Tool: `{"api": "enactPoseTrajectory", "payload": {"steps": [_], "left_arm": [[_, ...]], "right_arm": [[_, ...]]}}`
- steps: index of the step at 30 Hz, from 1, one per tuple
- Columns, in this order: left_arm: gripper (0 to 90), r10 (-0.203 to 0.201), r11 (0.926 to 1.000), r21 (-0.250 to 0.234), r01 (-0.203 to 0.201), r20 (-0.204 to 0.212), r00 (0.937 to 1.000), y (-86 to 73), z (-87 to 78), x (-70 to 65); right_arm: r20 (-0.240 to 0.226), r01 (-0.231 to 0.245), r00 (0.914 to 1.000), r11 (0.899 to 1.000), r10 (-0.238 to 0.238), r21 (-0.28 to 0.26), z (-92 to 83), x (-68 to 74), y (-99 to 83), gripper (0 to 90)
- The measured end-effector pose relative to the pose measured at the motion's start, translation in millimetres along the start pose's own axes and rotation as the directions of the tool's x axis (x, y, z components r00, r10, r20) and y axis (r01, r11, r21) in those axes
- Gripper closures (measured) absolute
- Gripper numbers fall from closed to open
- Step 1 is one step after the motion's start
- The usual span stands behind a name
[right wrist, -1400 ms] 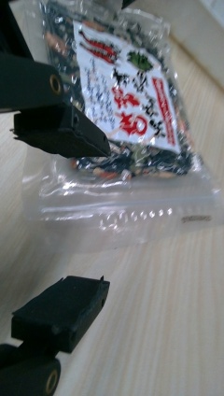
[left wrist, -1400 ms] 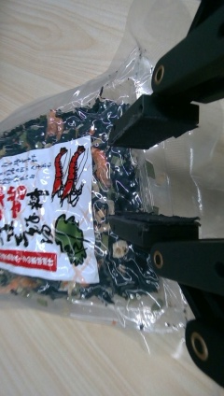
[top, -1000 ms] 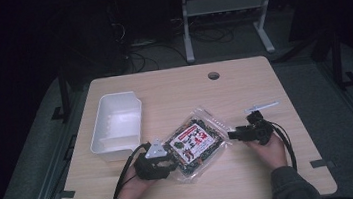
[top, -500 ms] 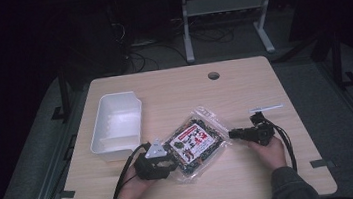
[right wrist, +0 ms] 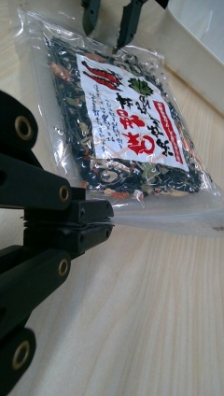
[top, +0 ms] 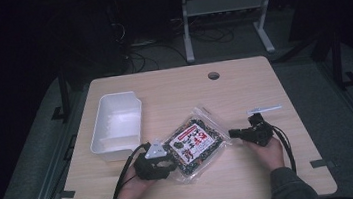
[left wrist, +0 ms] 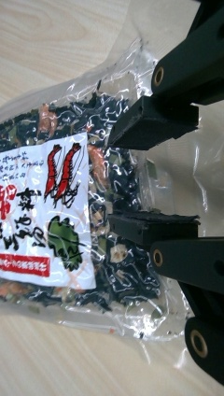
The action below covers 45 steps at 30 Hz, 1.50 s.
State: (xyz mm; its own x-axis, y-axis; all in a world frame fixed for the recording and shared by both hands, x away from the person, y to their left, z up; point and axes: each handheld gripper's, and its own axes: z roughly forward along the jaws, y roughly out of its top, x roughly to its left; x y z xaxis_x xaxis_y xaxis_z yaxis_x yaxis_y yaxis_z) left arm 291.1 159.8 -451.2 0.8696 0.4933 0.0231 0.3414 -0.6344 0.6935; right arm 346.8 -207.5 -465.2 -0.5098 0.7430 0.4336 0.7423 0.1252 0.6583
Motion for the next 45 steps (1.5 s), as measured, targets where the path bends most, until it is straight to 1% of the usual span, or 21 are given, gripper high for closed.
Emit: {"api": "enactPoseTrajectory", "payload": {"steps": [2, 5, 6, 8, 11, 13, 15, 17, 18, 21, 22, 25, 27, 30, 34, 37, 40, 42, 43, 44, 45], "left_arm": [[56.5, -0.003, 1.0000, -0.009, 0.003, 0.000, 1.0000, 0.1, -1.9, 0.7], [55.8, -0.010, 0.9996, -0.028, 0.010, 0.003, 0.9999, 0.0, -4.2, 2.1], [55.5, -0.015, 0.9994, -0.031, 0.015, 0.011, 0.9998, 0.0, -4.5, 2.4], [54.4, -0.015, 0.9993, -0.034, 0.015, 0.012, 0.9998, 0.0, -4.5, 1.7], [52.9, -0.010, 0.9991, -0.040, 0.011, 0.013, 0.9999, 0.3, -5.4, 1.2], [52.3, -0.014, 0.9984, -0.054, 0.015, 0.015, 0.9998, 0.6, -6.7, 1.3], [51.0, -0.019, 0.9976, -0.067, 0.020, 0.013, 0.9997, 0.7, -8.1, 1.8], [49.2, -0.025, 0.9968, -0.076, 0.025, 0.010, 0.9996, 0.7, -9.5, 2.9], [48.4, -0.028, 0.9962, -0.082, 0.029, 0.008, 0.9996, 0.7, -10.0, 3.2], [46.6, -0.041, 0.9945, -0.096, 0.042, 0.009, 0.9991, 0.6, -11.6, 5.1], [46.2, -0.045, 0.9940, -0.099, 0.046, 0.012, 0.9989, 0.4, -11.8, 5.7], [41.4, -0.055, 0.9920, -0.113, 0.055, 0.007, 0.9985, 0.5, -13.2, 6.6], [34.5, -0.068, 0.9896, -0.128, 0.066, -0.007, 0.9977, 0.6, -14.0, 6.8], [26.2, -0.092, 0.9860, -0.138, 0.094, 0.019, 0.9956, 0.6, -13.0, 8.6], [21.7, -0.103, 0.9848, -0.134, 0.110, 0.062, 0.9928, 0.6, -10.7, 9.2], [21.4, -0.106, 0.9850, -0.126, 0.118, 0.100, 0.9893, 0.7, -8.3, 8.8], [21.7, -0.113, 0.9863, -0.103, 0.129, 0.150, 0.9822, 0.2, -4.0, 8.7], [21.4, -0.111, 0.9883, -0.084, 0.127, 0.166, 0.9799, -0.1, -1.0, 7.9], [20.6, -0.115, 0.9882, -0.080, 0.131, 0.180, 0.9770, -0.1, 0.2, 7.8], [20.6, -0.117, 0.9880, -0.077, 0.134, 0.190, 0.9748, 0.0, 0.8, 7.6], [20.7, -0.116, 0.9882, -0.075, 0.133, 0.193, 0.9743, 0.0, 1.1, 7.4]], "right_arm": [[-0.011, 0.014, 0.9998, 1.000, -0.014, -0.001, -1.9, 2.5, 1.2, 88.8], [-0.035, 0.029, 0.9989, 0.999, -0.030, -0.021, -9.0, 6.2, 4.1, 88.8], [-0.039, 0.036, 0.9985, 0.999, -0.037, -0.019, -11.8, 7.7, 5.7, 88.8], [-0.037, 0.062, 0.9973, 0.998, -0.063, -0.028, -17.7, 11.7, 8.6, 88.8], [-0.050, 0.096, 0.9939, 0.995, -0.098, -0.032, -27.1, 17.7, 12.0, 88.7], [-0.061, 0.119, 0.9909, 0.992, -0.120, -0.033, -33.7, 21.7, 13.0, 88.6], [-0.057, 0.144, 0.9876, 0.989, -0.146, -0.033, -41.2, 25.4, 14.1, 88.6], [-0.063, 0.159, 0.9848, 0.986, -0.162, -0.040, -47.4, 27.5, 15.2, 88.6], [-0.065, 0.174, 0.9822, 0.984, -0.176, -0.044, -52.1, 29.3, 16.4, 88.6], [-0.081, 0.191, 0.9773, 0.980, -0.196, -0.061, -61.4, 34.0, 19.2, 88.6], [-0.085, 0.203, 0.9744, 0.977, -0.208, -0.066, -64.4, 36.3, 20.5, 88.6], [-0.101, 0.243, 0.9631, 0.967, -0.249, -0.074, -73.3, 45.1, 24.4, 88.6], [-0.110, 0.275, 0.9528, 0.958, -0.283, -0.079, -79.2, 50.2, 26.6, 88.5], [-0.133, 0.308, 0.9386, 0.947, -0.319, -0.093, -87.7, 56.4, 29.2, 88.6], [-0.159, 0.341, 0.9213, 0.934, -0.355, -0.109, -95.5, 62.7, 31.7, 88.7], [-0.179, 0.347, 0.9130, 0.928, -0.367, -0.132, -98.3, 66.8, 32.9, 88.7], [-0.189, 0.353, 0.9069, 0.924, -0.377, -0.147, -99.1, 70.6, 34.1, 88.7], [-0.200, 0.357, 0.9013, 0.920, -0.384, -0.158, -100.0, 73.3, 35.0, 88.7], [-0.205, 0.358, 0.8991, 0.919, -0.387, -0.164, -100.4, 74.6, 35.4, 88.7], [-0.204, 0.361, 0.8979, 0.917, -0.390, -0.168, -100.8, 75.8, 35.8, 88.6], [-0.203, 0.362, 0.8972, 0.916, -0.392, -0.171, -101.1, 76.8, 36.1, 88.6]]}}
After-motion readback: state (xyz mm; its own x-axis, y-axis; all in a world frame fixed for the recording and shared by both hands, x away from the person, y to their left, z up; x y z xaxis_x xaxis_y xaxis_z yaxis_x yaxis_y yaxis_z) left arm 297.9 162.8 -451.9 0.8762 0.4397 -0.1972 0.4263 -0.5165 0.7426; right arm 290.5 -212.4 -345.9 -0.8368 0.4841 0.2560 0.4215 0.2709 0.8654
